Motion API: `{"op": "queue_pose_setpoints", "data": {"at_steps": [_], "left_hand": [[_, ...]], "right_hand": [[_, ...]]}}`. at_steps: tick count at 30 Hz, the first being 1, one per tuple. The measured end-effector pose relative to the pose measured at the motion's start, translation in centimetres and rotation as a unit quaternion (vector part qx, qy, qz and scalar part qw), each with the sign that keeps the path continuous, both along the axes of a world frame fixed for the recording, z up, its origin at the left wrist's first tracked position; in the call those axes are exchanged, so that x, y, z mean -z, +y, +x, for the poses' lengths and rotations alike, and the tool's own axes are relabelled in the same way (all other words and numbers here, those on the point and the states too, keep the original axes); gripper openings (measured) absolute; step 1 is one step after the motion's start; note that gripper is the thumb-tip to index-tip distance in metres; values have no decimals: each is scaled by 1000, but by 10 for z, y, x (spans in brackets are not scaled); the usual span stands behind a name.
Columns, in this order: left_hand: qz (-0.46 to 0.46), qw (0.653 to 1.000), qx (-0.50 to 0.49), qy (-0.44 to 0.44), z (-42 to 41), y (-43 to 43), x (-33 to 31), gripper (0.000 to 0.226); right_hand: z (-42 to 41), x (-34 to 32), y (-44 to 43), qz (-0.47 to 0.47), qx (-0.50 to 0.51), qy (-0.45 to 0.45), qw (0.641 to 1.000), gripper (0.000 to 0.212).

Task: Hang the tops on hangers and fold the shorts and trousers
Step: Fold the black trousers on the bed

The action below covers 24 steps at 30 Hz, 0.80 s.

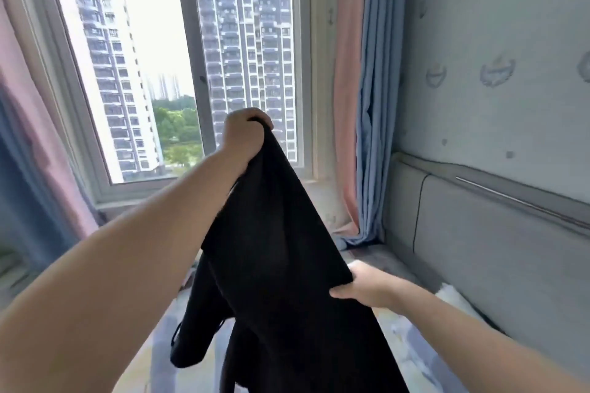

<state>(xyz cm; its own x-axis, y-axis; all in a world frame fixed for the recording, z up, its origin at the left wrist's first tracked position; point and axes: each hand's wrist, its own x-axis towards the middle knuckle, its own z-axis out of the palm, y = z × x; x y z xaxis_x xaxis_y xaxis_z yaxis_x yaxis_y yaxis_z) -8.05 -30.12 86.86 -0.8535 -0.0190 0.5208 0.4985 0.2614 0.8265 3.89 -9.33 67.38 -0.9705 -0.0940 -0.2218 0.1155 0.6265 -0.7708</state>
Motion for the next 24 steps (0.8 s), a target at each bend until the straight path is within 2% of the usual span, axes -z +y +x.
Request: {"op": "queue_pose_setpoints", "data": {"at_steps": [3, 6, 10, 12, 14, 19, 22, 24], "left_hand": [[-20, 995, -37, -94, -21, -7, 81, 49], [-81, 981, -27, -175, -28, -12, 172, 45], [-97, 955, 6, -281, 2, -2, 285, 14], [-85, 930, 42, -354, 31, 9, 332, 4], [-72, 902, 90, -417, 64, 20, 368, 13], [4, 885, 113, -451, 130, 42, 418, 54], [-20, 891, 113, -440, 151, 45, 436, 56], [-42, 904, 83, -418, 159, 43, 440, 45]], "right_hand": [[-1, 57, 10, -49, 33, -57, 997, 16], [-6, 88, 21, -94, 77, -69, 990, 13], [-19, 113, 35, -191, 145, -75, 968, 19], [-24, 132, 35, -217, 155, -111, 957, 23], [-26, 153, 32, -223, 152, -145, 952, 21], [-28, 180, 29, -324, 155, -167, 918, 15], [-20, 184, 24, -413, 100, -182, 887, 17], [-11, 183, 20, -480, 44, -192, 855, 22]]}}
